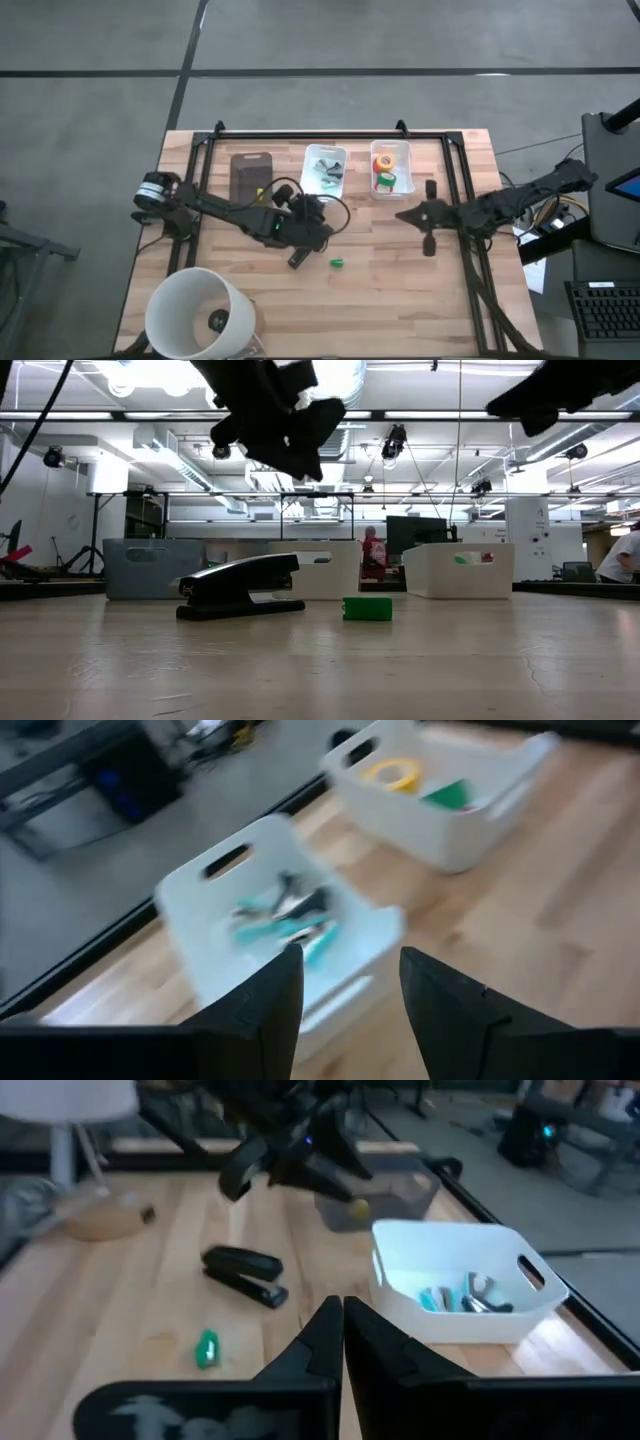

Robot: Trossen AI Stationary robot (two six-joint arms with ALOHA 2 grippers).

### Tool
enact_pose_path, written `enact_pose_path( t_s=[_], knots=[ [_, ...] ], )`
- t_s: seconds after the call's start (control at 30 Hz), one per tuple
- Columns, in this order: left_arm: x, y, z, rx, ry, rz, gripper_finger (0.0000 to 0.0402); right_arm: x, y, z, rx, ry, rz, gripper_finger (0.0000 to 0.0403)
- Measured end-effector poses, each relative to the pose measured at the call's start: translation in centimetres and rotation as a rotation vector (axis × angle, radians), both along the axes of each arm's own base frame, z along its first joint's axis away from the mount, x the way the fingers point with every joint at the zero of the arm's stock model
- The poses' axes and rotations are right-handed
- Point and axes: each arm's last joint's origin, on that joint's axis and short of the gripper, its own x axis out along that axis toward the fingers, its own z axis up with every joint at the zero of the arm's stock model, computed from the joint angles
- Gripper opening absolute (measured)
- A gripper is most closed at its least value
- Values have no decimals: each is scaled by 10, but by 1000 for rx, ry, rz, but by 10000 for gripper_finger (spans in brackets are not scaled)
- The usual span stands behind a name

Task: Pick and place Stapler, Stapler remover, tape
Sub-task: Put the black stapler into the black bin

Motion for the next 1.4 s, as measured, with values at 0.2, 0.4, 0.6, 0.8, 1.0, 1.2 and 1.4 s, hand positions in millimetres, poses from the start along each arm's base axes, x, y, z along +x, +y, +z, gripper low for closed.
enact_pose_path(
  t_s=[0.2,0.4,0.6,0.8,1.0,1.2,1.4],
  knots=[
    [6,-18,1,-41,-80,-120,167,-31,-9,-12,-6,-97,152,8],
    [10,-22,-3,-133,-101,-243,161,-52,-21,-23,4,-175,129,8],
    [6,-22,-17,-164,-84,-269,160,-64,-30,-30,21,-248,83,8],
    [3,-23,-23,-207,-77,-282,160,-63,-31,-38,16,-258,47,8],
    [4,-25,-24,-242,-64,-342,158,-56,-27,-58,4,-229,139,8],
    [2,-27,-27,-269,-57,-354,157,-52,-28,-76,-7,-176,147,8],
    [-6,-25,-42,-324,-39,-295,156,-51,-25,-76,6,-184,228,8]
  ],
)
